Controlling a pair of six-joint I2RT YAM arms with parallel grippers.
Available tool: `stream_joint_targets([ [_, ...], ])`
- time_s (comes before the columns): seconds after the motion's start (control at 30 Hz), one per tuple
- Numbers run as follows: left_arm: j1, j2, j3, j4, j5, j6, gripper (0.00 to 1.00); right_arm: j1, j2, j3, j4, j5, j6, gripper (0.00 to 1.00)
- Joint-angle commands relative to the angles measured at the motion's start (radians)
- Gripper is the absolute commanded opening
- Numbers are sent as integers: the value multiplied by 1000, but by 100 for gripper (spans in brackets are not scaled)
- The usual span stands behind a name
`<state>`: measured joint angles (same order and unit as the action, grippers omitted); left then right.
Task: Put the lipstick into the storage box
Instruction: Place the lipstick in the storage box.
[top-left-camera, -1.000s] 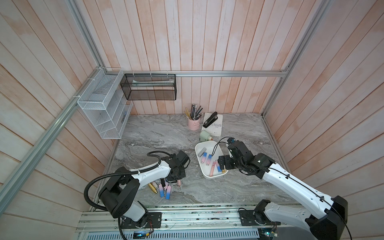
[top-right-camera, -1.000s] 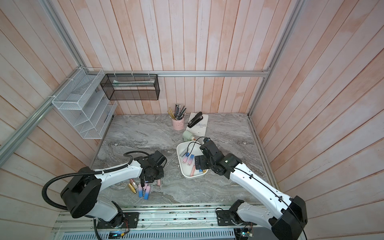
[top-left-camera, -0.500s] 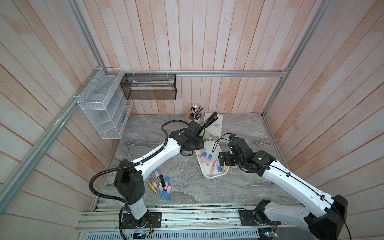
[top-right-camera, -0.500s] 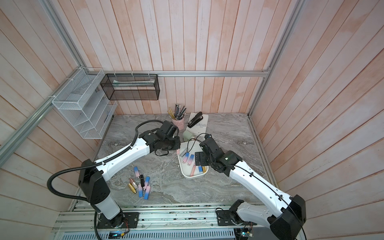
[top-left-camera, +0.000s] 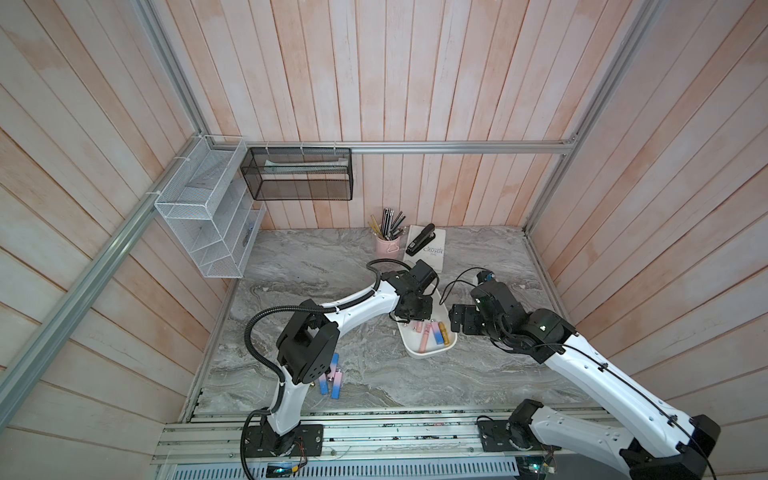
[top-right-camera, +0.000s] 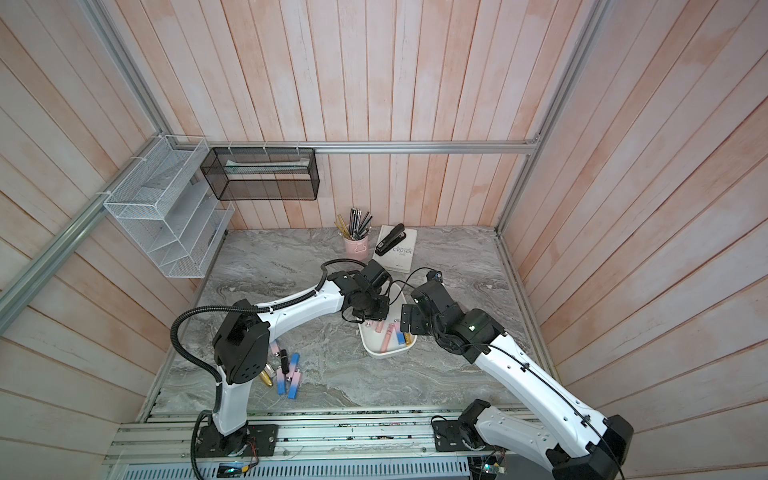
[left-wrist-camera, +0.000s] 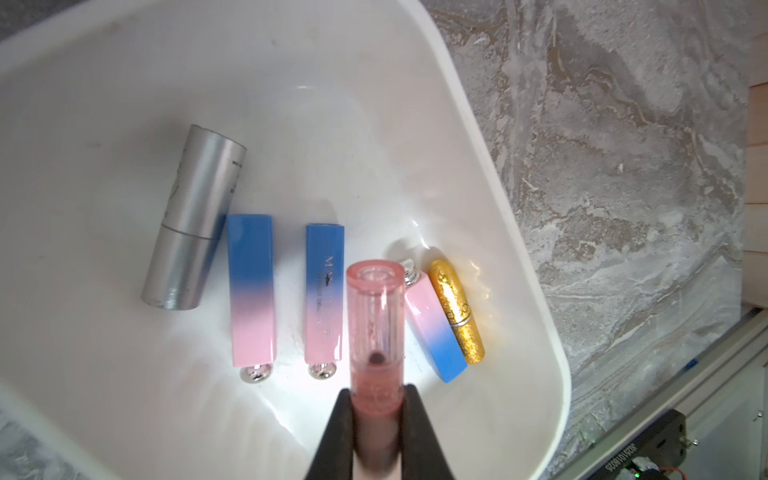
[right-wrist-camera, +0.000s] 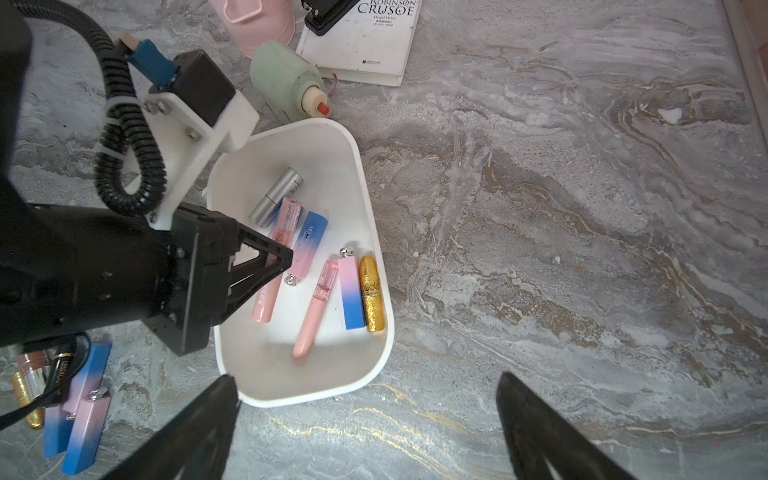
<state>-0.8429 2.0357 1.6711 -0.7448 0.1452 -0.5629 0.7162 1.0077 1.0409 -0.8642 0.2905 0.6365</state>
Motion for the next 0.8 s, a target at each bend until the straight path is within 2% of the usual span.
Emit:
stream_joint_targets([
  [0.0,-2,11,5,19,37,34,33,-6,-19,-4,-58,21,45,98],
  [0.1,-2,-14,3,6,12,52,56,-6,-23,-2,-59,19,51,98],
  [0.17,0,-43,-5,-3,-15,64,65,-6,-19,1,-53,17,50,98],
  [0.33,32,-191,-109,-39,-122,44,66,-6,11,13,-16,-4,29,98],
  [0.6,231,-646,-602,-44,-182,-33,61,-5,78,7,92,-83,-11,98],
  [0.77,264,-809,-818,-78,-200,-72,60,-3,138,12,148,-135,-39,98],
])
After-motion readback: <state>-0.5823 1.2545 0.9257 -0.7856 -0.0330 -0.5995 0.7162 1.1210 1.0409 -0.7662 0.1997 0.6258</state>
